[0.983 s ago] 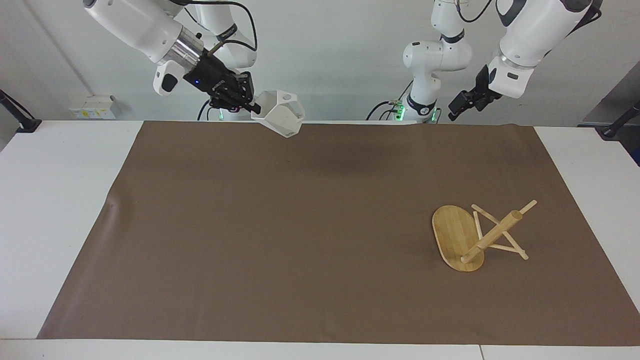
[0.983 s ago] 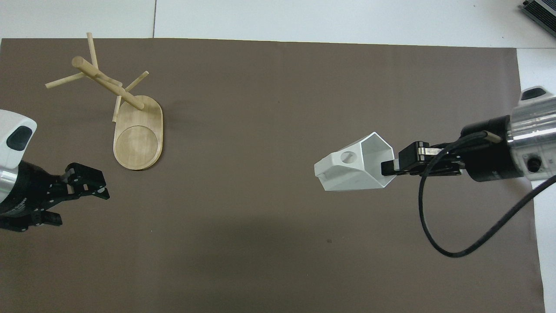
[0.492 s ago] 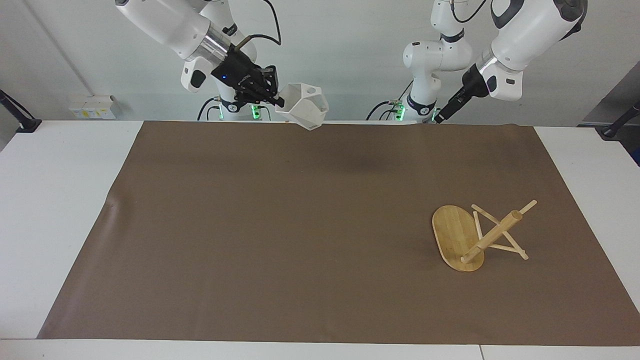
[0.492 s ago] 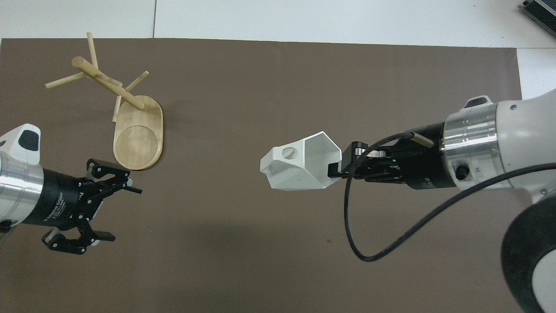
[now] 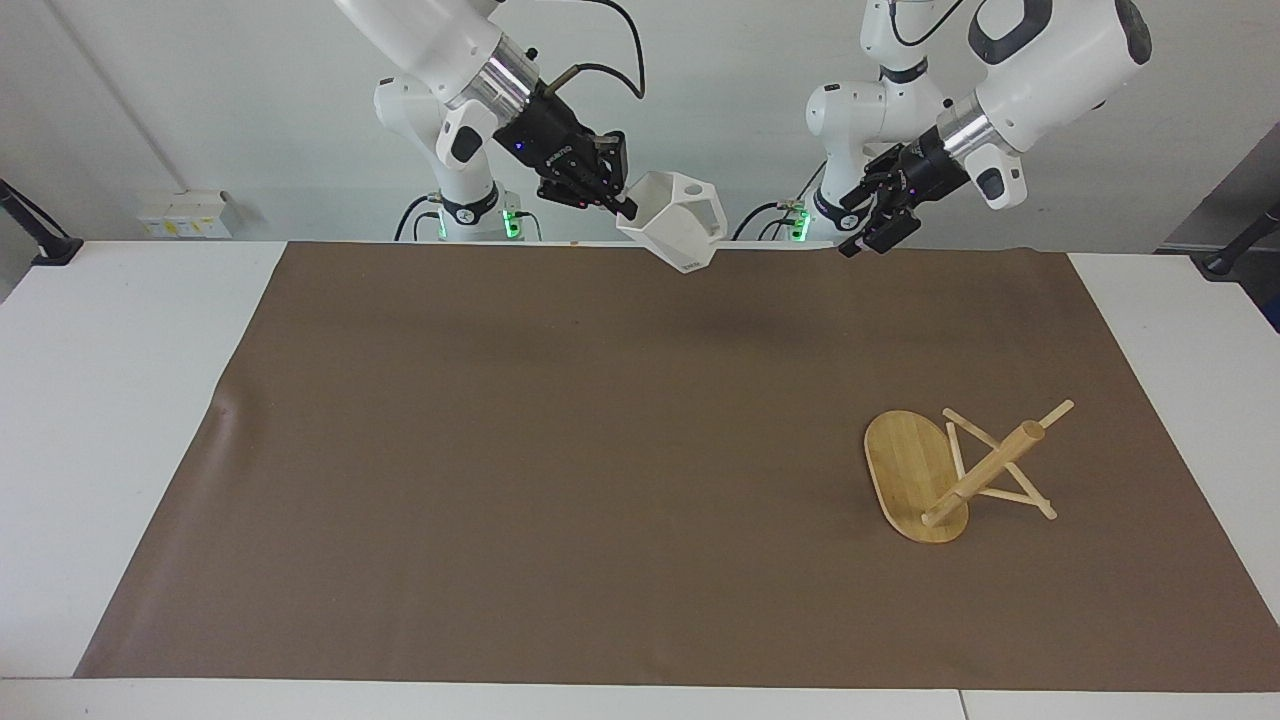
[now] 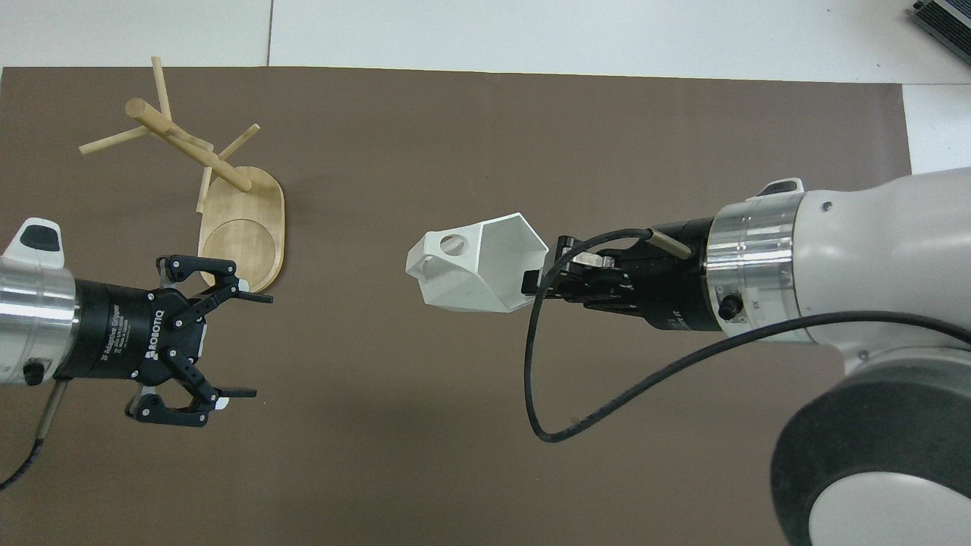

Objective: Hang cup on rack
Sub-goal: 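Carry the cup with the right gripper while the left gripper approaches, then close the left gripper on the cup held by the right gripper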

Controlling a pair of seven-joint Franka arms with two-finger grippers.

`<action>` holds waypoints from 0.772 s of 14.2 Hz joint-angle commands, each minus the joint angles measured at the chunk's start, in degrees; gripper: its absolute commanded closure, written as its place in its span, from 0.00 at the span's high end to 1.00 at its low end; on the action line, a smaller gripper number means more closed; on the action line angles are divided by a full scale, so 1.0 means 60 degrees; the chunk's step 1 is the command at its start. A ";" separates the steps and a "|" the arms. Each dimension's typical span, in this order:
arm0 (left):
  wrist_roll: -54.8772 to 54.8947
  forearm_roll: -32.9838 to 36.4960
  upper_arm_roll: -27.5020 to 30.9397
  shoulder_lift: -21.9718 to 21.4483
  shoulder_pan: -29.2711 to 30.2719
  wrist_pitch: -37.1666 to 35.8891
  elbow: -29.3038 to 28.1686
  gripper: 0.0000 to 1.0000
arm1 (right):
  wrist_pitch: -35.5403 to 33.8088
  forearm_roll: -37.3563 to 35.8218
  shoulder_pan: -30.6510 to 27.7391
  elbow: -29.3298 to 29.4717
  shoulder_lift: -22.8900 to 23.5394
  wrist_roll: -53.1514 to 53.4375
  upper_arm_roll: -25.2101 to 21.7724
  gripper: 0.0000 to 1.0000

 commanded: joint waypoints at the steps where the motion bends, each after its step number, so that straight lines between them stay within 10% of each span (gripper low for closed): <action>1: -0.0356 -0.0777 0.0018 0.0027 -0.0167 0.0694 -0.0287 1.00 | 0.0846 0.0280 0.0426 -0.0557 -0.0359 0.0581 -0.0011 0.00; 11: -0.0386 -0.1658 -0.0012 0.0379 -0.1134 0.0991 -0.0257 1.00 | 0.0951 0.0324 0.1233 -0.0763 -0.0228 0.0657 0.0033 0.00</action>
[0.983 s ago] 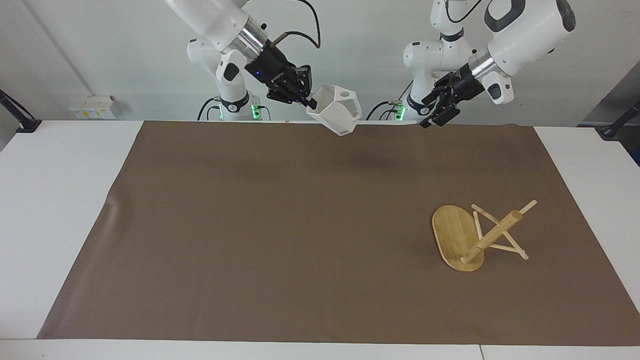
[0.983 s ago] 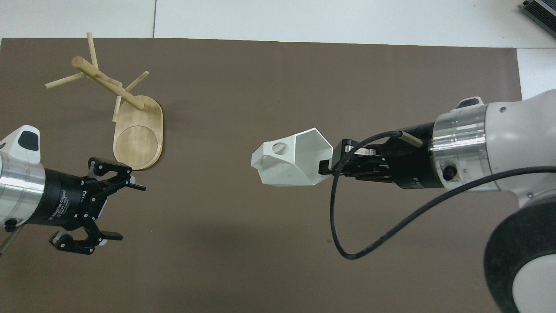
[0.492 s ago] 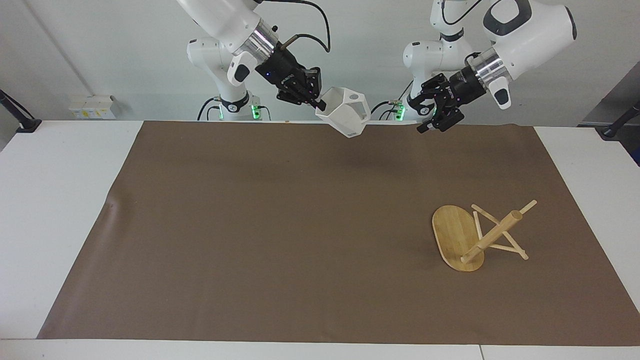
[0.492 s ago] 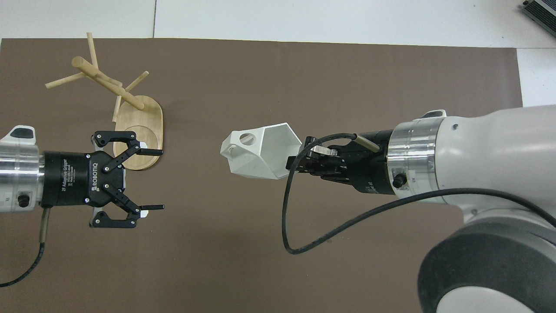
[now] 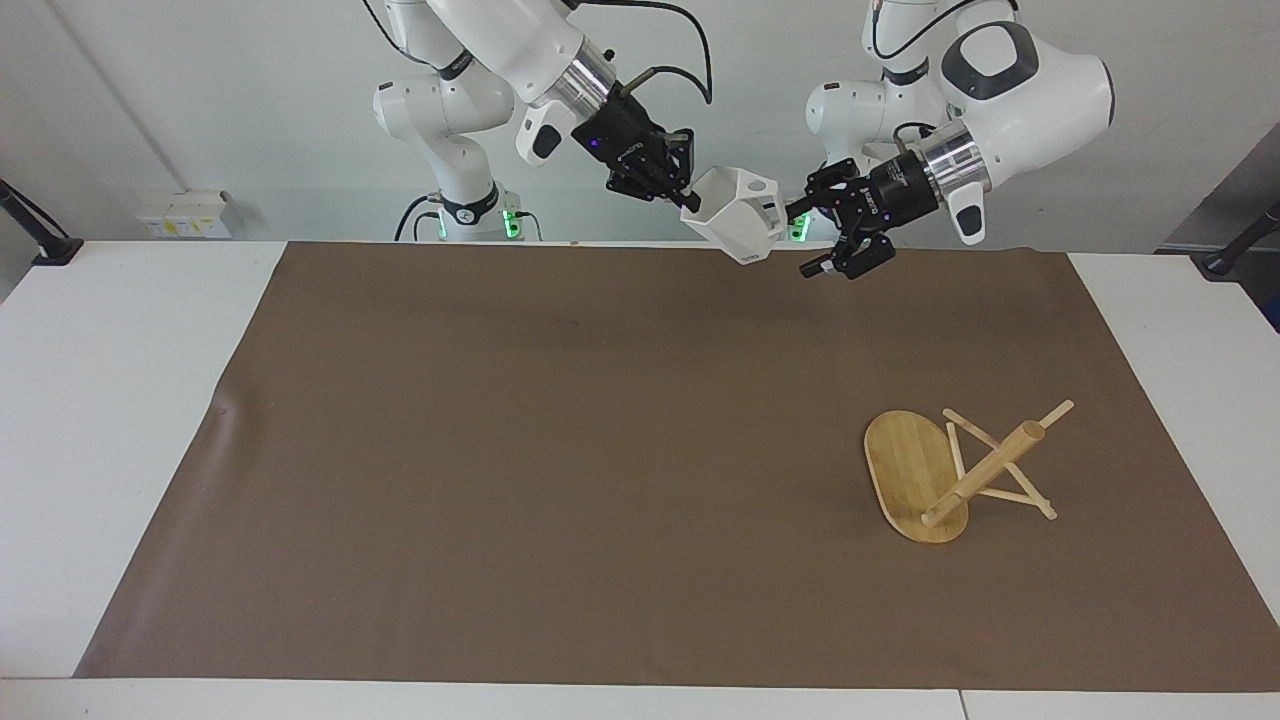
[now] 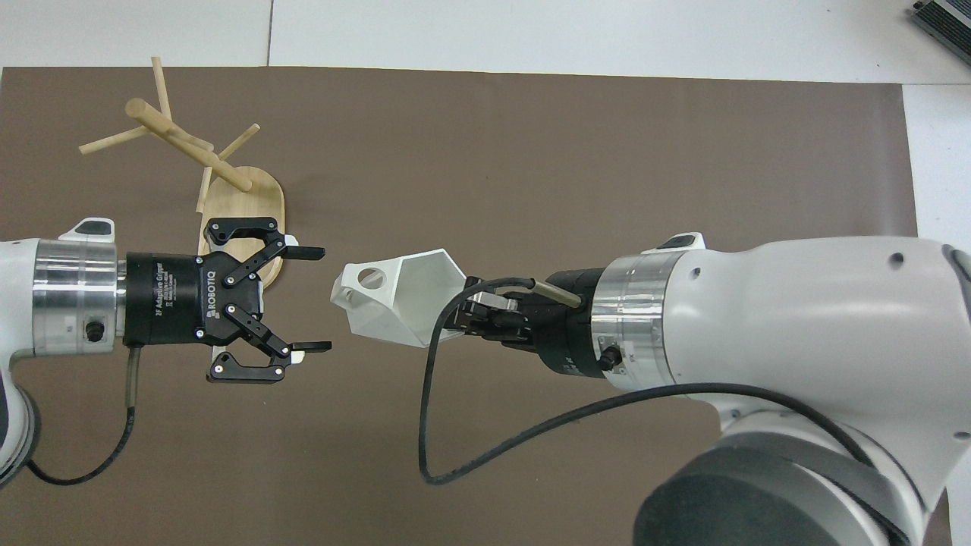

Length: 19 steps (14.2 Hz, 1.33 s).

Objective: Hang cup on rack
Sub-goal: 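Close the left gripper on the cup held by the right gripper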

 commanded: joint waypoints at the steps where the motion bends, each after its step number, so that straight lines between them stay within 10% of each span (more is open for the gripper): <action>1: -0.0120 -0.0173 0.0101 -0.0037 -0.0302 0.0125 -0.0134 1.00 | 0.0283 0.0293 0.0121 -0.0262 -0.0179 -0.0023 0.0017 0.00; 11: -0.0076 -0.0115 0.0086 -0.0212 -0.0347 -0.0081 -0.0456 1.00 | 0.0269 0.0293 0.0121 -0.0247 -0.0165 -0.0023 0.0017 0.00; 16: -0.0032 -0.0129 0.0057 -0.0212 -0.0391 -0.0154 -0.0427 0.77 | 0.0269 0.0293 0.0121 -0.0247 -0.0165 -0.0023 0.0002 0.00; 19: -0.0032 -0.0129 0.0057 -0.0183 -0.0391 -0.0183 -0.0354 0.23 | 0.0269 0.0293 0.0121 -0.0247 -0.0165 -0.0008 0.0003 0.00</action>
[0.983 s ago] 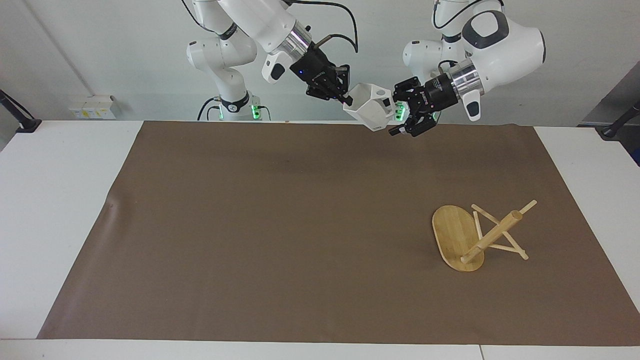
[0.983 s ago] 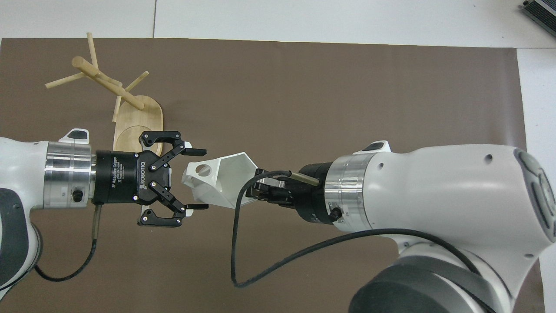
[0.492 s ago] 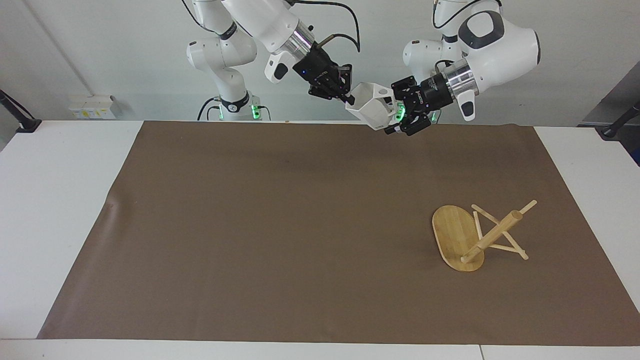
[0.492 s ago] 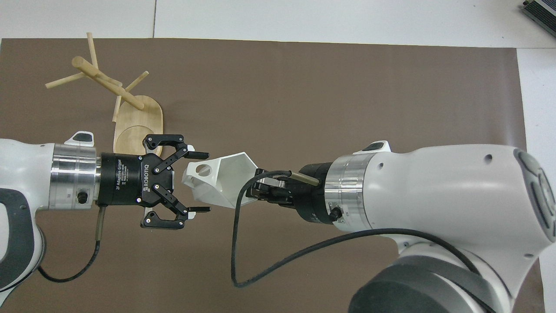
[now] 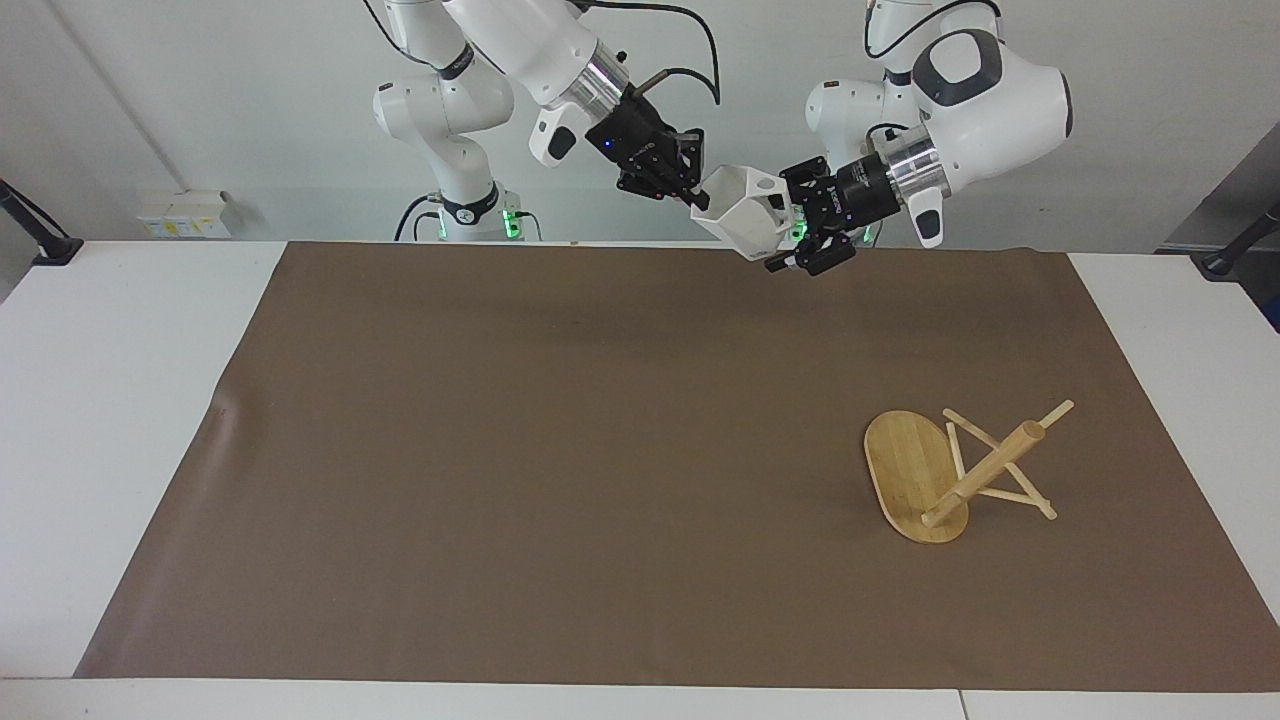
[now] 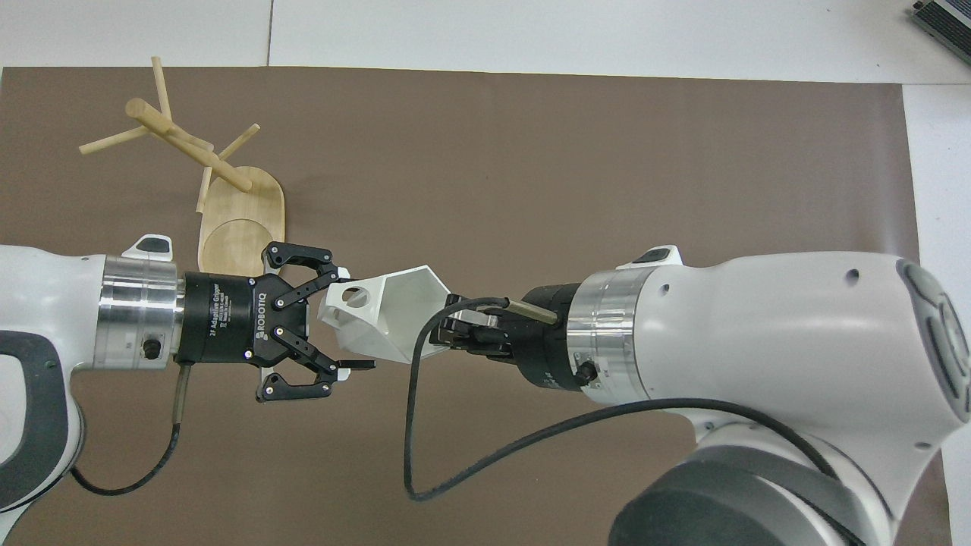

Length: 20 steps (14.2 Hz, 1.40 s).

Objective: Hang cup on rack
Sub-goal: 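Close the left gripper on the cup held by the right gripper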

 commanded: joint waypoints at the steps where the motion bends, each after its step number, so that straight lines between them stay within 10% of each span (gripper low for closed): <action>1: 0.0029 -0.0118 0.0091 -0.0165 -0.0159 -0.0126 -0.0100 0.02 | 0.0197 0.0288 -0.0006 -0.0191 -0.0163 -0.0006 0.0014 0.00; 5: 0.0264 -0.0089 0.0120 -0.0165 -0.0144 -0.0185 -0.0100 0.00 | 0.0182 0.0288 -0.0006 -0.0177 -0.0148 -0.0006 0.0014 0.00; 11: 0.0205 -0.0030 0.0135 -0.0165 -0.0056 -0.0303 -0.0100 0.00 | 0.0211 0.0274 -0.0021 -0.0133 -0.0119 -0.0050 0.0014 1.00; 20: -0.1299 0.1608 0.0135 -0.0180 0.0002 -0.0229 -0.0231 0.00 | 0.0226 0.0259 -0.0021 -0.0133 -0.0119 -0.0285 0.0000 1.00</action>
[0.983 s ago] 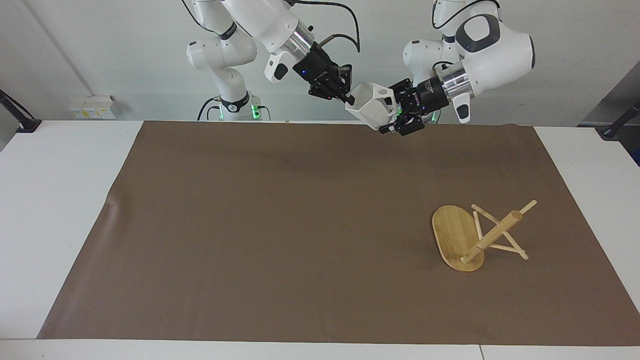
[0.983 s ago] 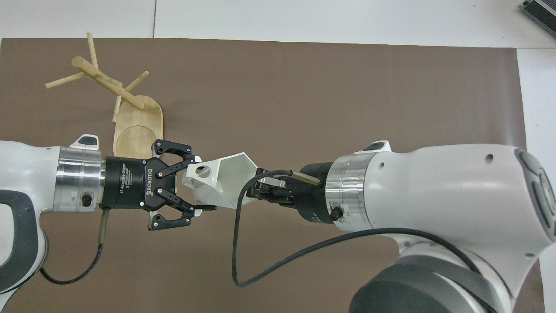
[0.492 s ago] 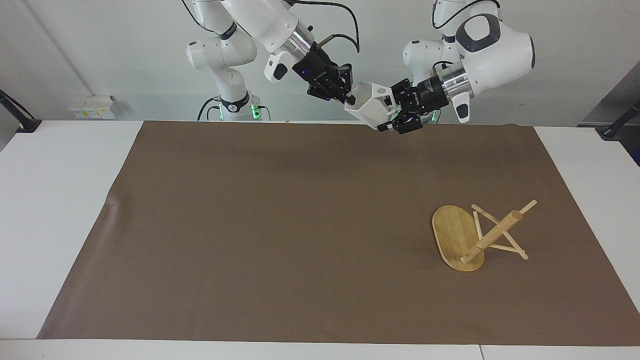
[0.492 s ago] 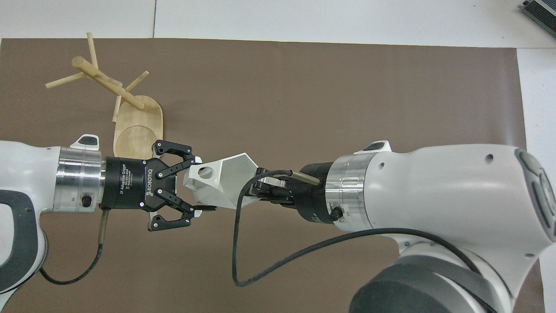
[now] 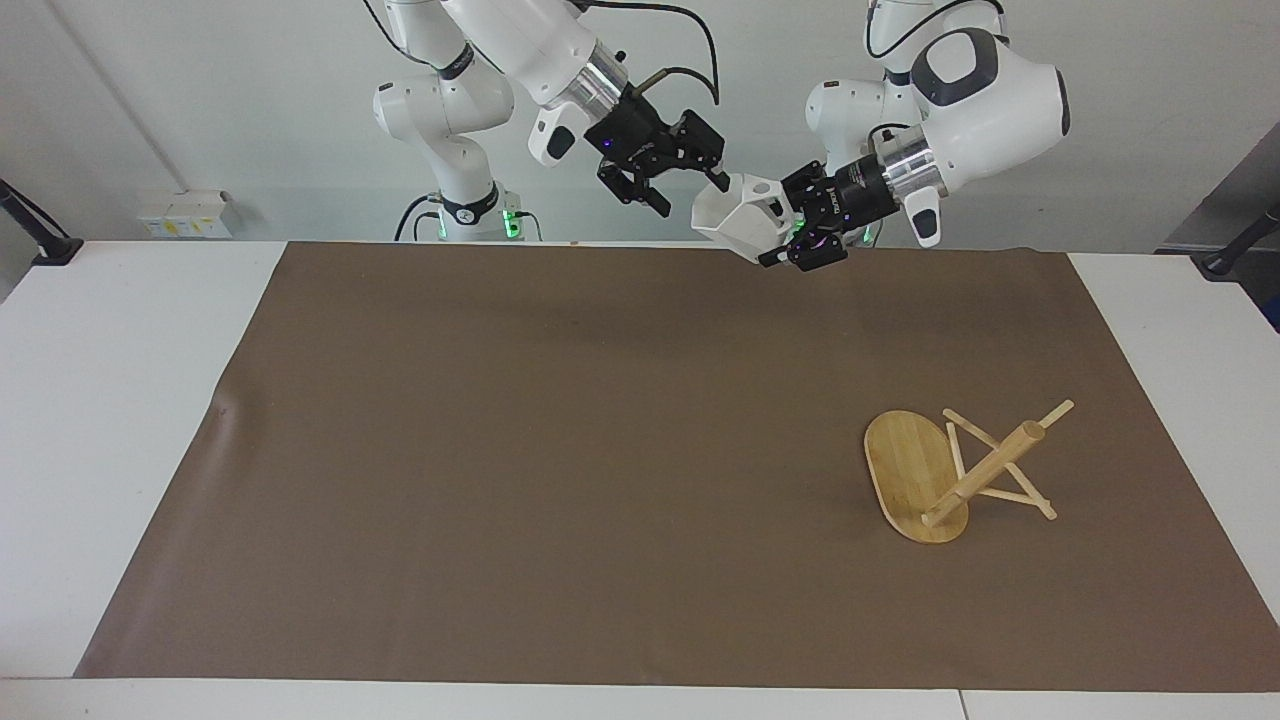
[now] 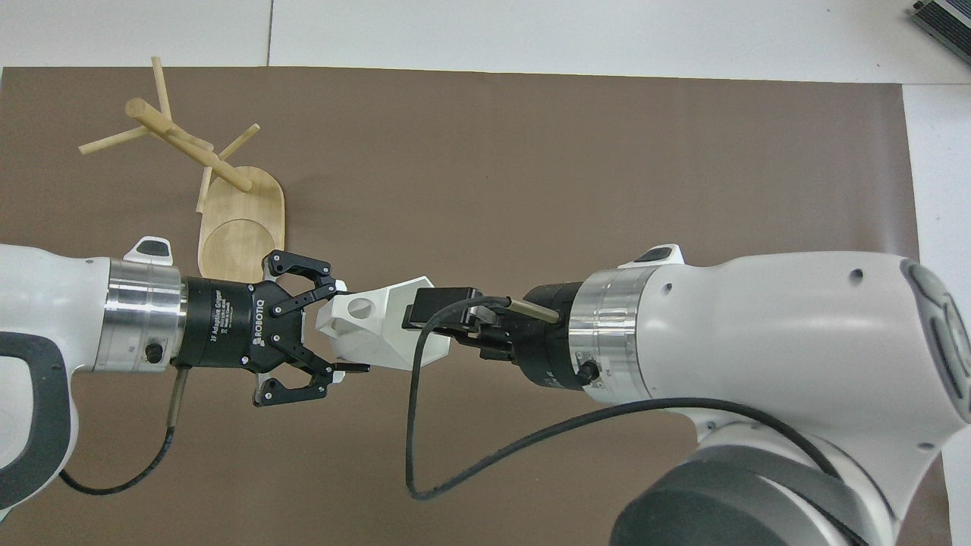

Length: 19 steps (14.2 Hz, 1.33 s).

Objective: Hang cup on rack
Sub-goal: 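Close the left gripper on the cup held by the right gripper, then open the right gripper and pull it back from the cup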

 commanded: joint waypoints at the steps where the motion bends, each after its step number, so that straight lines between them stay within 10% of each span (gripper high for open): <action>1: -0.1104 0.0890 0.0088 -0.0167 0.0024 0.0067 -0.0185 0.00 | 0.0192 0.0237 -0.0024 -0.0135 -0.0113 -0.0325 -0.0001 1.00; 19: -0.3859 0.1319 0.0058 0.1429 0.0478 0.6014 -0.1108 0.00 | -0.0933 -0.2574 -0.2600 -0.0150 -0.0025 -0.5889 -0.0060 1.00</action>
